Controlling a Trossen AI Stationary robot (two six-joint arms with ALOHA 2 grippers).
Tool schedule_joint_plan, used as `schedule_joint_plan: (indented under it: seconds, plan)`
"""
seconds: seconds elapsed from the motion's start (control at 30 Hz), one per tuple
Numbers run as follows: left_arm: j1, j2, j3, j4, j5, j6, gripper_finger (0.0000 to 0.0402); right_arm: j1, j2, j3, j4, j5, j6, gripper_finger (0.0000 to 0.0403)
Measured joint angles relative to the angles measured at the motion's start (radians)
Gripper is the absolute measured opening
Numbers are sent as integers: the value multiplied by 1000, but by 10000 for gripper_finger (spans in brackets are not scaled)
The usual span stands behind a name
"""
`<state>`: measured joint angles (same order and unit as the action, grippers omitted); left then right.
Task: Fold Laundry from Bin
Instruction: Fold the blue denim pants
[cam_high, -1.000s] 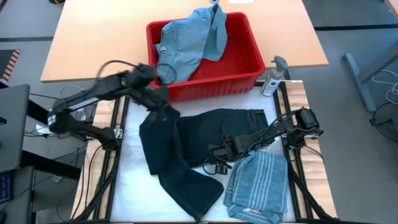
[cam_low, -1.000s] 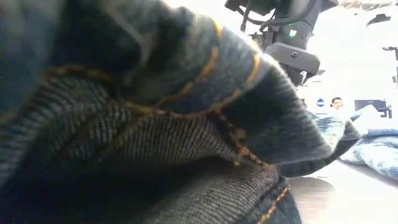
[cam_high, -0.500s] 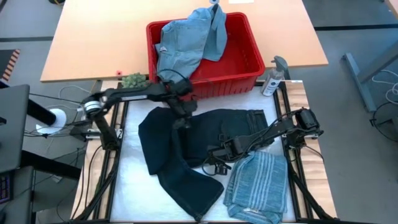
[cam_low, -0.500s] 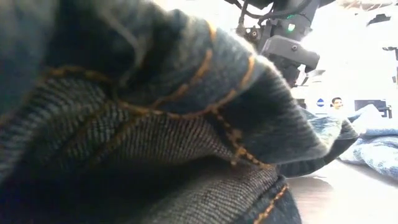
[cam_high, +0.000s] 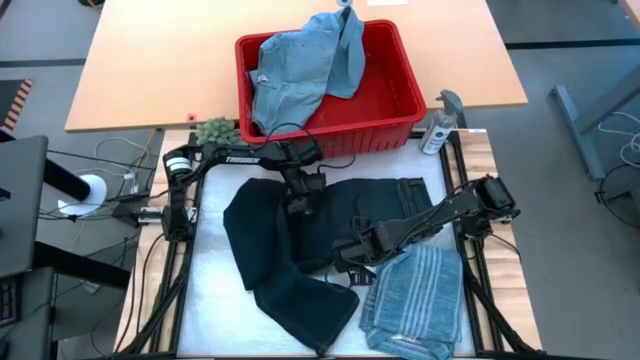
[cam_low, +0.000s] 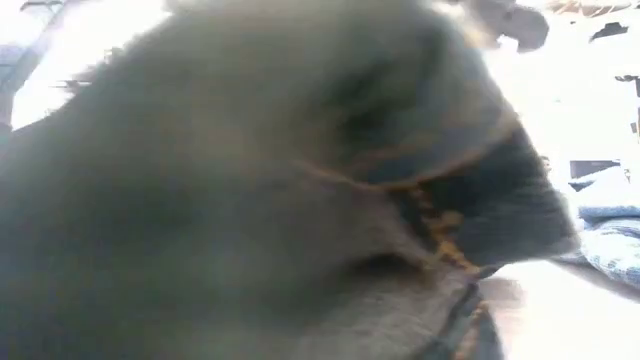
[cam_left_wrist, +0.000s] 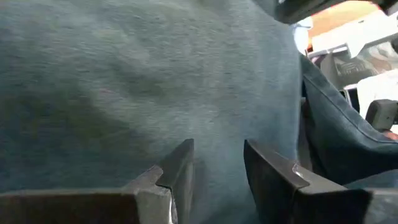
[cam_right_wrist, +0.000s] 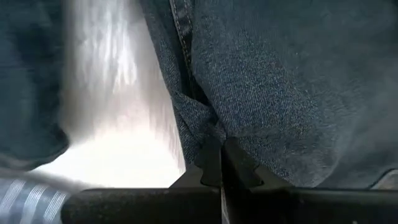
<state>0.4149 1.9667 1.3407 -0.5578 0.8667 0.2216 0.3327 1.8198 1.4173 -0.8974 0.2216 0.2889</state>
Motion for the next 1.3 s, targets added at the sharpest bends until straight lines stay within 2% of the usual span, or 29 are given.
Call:
schedule_joint_plan:
  seconds: [0.27, 0.33, 0.47, 0.5, 0.63, 0.77, 0.87, 0.9, 1.03, 1.1, 1.3]
  plan:
    - [0, 0, 0, 90, -39, -43, 125, 40, 0, 134, -82, 100, -25, 21]
    - [0, 0, -1, 101, -42, -48, 125, 58, 0, 136, -83, 127, 18, 21]
    - [3, 0, -1, 109, -50, -70, 125, 118, 0, 100, -95, 247, 107, 21]
    - [4, 0, -1, 110, -28, -96, 125, 131, 0, 85, -106, 260, 112, 21]
    - [-8, -12, 4, 134, 208, -173, 125, 146, 0, 11, -114, 262, 176, 21]
    - [-81, -6, 7, 205, 236, -211, 125, 141, -1, -29, -83, 255, 197, 21]
    - [-128, 28, 5, 295, 323, -249, 125, 132, -1, -43, -60, 254, 198, 21]
    - [-141, 38, 5, 320, 315, -257, 125, 131, -1, -47, -51, 254, 198, 21]
    - [-167, 90, 6, 343, 94, -251, 125, 130, -1, -50, -42, 254, 202, 21]
    - [-166, 129, 5, 343, 23, -251, 125, 139, -1, -45, -37, 249, 204, 21]
    - [-159, 228, 12, 385, 4, -289, 125, 169, -1, -17, -34, 247, 206, 21]
